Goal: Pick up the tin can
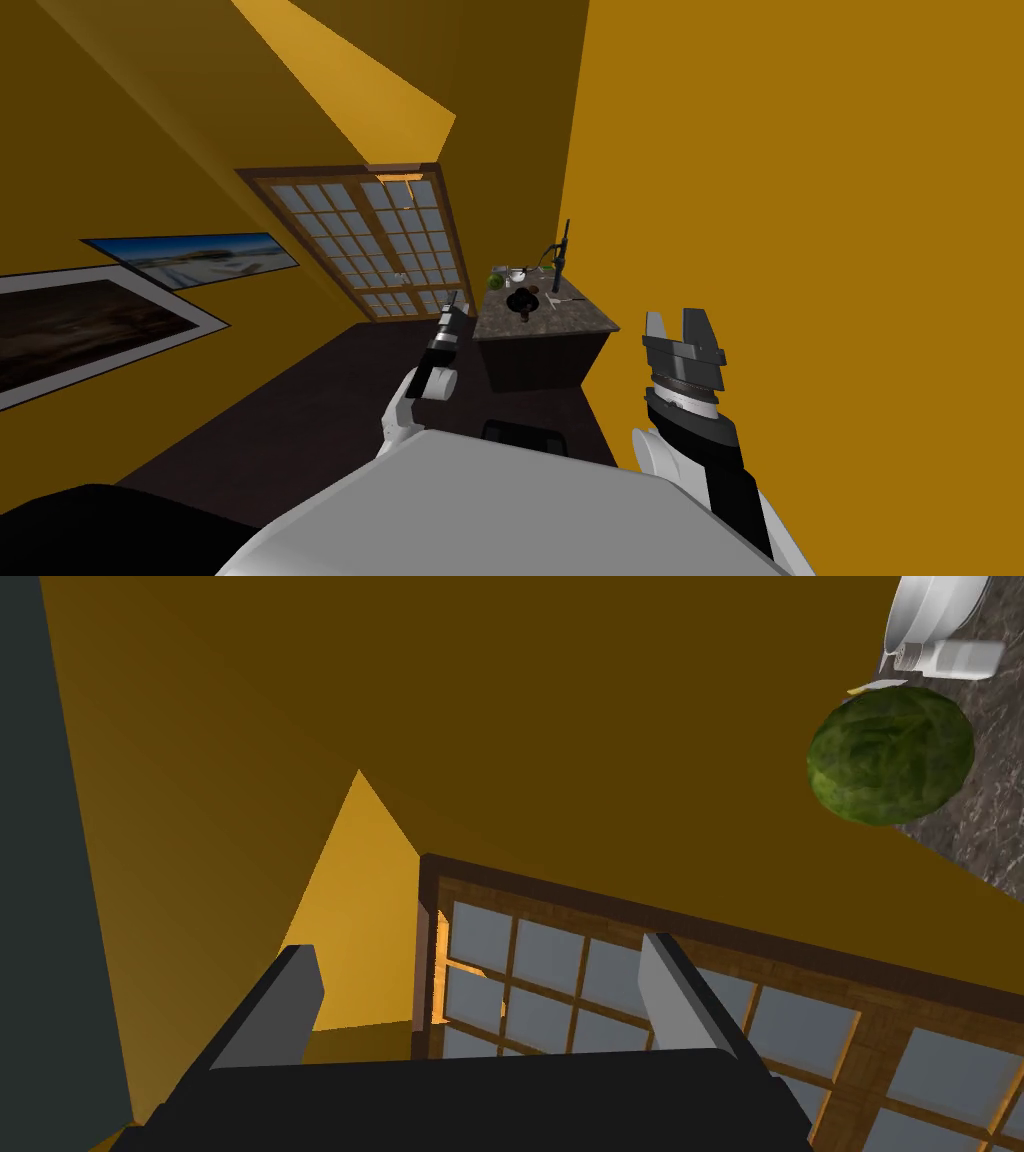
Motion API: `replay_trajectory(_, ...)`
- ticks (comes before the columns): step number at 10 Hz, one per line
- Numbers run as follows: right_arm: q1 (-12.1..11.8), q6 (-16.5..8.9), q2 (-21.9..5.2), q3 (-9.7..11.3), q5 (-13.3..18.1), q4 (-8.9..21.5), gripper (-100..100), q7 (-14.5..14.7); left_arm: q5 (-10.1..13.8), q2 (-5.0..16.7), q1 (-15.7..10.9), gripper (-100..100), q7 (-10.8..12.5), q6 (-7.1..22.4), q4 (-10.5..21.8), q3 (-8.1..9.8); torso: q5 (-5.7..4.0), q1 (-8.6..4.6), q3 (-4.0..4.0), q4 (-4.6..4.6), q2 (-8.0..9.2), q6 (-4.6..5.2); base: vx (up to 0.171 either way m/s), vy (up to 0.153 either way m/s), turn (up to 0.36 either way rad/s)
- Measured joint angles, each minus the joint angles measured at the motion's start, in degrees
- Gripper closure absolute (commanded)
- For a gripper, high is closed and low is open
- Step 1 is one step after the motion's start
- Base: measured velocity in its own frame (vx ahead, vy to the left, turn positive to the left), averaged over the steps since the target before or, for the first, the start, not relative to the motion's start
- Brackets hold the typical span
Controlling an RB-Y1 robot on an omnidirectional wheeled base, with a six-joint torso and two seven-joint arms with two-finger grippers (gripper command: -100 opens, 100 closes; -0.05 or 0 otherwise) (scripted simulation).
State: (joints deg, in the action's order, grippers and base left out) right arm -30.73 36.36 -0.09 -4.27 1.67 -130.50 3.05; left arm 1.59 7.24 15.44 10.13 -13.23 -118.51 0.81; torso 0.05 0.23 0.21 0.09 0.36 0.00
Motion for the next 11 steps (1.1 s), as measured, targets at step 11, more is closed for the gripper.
replay_trajectory(11, 0.0, 0.0, 0.0, 0.0, 0.0, 0.0, 0, 0.0, 0.16, 1.4, -13.87, -100, 8.18, 15.7, 15.94, 1.07, -0.02, -0.09, -0.06, -0.02, -0.11, 0.0, -0.075, 0.043, 0.013)
